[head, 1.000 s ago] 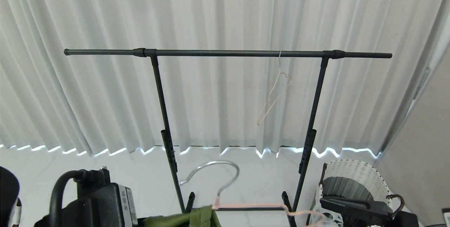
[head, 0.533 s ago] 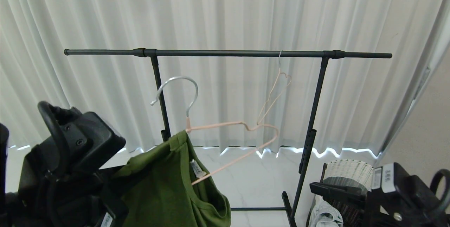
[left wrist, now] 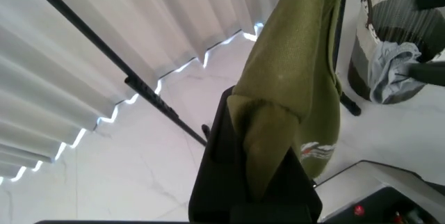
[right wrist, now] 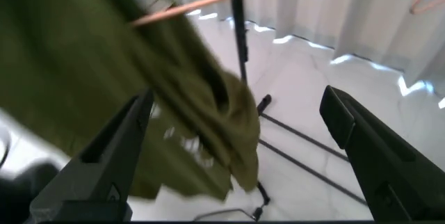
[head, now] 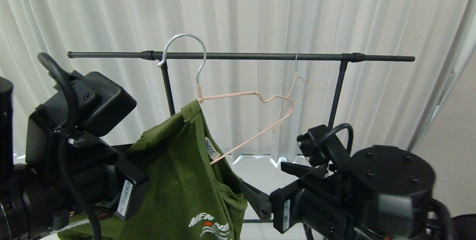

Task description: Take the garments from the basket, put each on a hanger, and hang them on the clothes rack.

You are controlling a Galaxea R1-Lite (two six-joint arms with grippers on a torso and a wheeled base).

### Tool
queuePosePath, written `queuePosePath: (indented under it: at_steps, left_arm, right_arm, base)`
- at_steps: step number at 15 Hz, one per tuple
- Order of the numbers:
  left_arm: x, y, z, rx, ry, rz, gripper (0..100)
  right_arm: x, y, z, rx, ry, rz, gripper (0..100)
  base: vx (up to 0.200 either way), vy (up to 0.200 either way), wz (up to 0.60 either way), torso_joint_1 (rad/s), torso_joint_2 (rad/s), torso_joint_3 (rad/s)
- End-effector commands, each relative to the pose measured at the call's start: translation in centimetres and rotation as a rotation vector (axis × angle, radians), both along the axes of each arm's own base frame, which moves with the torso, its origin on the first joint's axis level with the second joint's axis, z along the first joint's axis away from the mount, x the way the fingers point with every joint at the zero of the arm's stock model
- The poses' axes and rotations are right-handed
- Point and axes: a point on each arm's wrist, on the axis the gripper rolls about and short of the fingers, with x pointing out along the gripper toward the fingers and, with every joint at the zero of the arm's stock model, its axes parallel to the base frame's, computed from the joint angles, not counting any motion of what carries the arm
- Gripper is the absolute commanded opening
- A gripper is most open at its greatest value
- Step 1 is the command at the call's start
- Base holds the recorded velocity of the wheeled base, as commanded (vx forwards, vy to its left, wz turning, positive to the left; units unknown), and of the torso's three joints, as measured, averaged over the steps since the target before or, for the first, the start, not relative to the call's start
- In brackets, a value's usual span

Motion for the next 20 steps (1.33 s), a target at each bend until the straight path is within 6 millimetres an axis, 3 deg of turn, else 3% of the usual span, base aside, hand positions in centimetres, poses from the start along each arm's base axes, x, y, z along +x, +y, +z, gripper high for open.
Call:
queuePosePath:
  at_steps: [1,6,11,15,20]
  left_arm:
    - [0.1,-0.1,0.2,-0.011,-0.010,0.000,0]
    - [0.2,-0.2,0.5,-0.029,-0.031,-0.001,0]
    - [0.1,-0.2,0.4,-0.027,-0.029,-0.001,0]
    - [-0.1,0.2,-1.1,0.017,-0.002,0.018,0]
    - [-1.3,1.3,-3.8,0.098,0.040,0.020,0]
  right_arm:
    - [2.0,2.5,-2.8,-0.045,0.050,-0.064,100]
    - [3.5,3.2,-4.9,-0.100,0.074,-0.101,100]
    - [5.7,1.7,-6.6,-0.181,0.071,-0.203,100]
    - [8.1,-2.8,-6.4,-0.262,0.046,-0.313,100]
    - [10.2,-6.5,-3.7,-0.232,-0.012,-0.415,100]
  base:
    - [0.000,0.000,0.00,0.000,0.00,0.000]
    - [0.000,0.000,0.00,0.000,0.00,0.000]
    - [0.000,0.000,0.00,0.000,0.00,0.000]
    - [0.000,0.000,0.00,0.000,0.00,0.000]
    - [0.000,0.000,0.00,0.000,0.00,0.000]
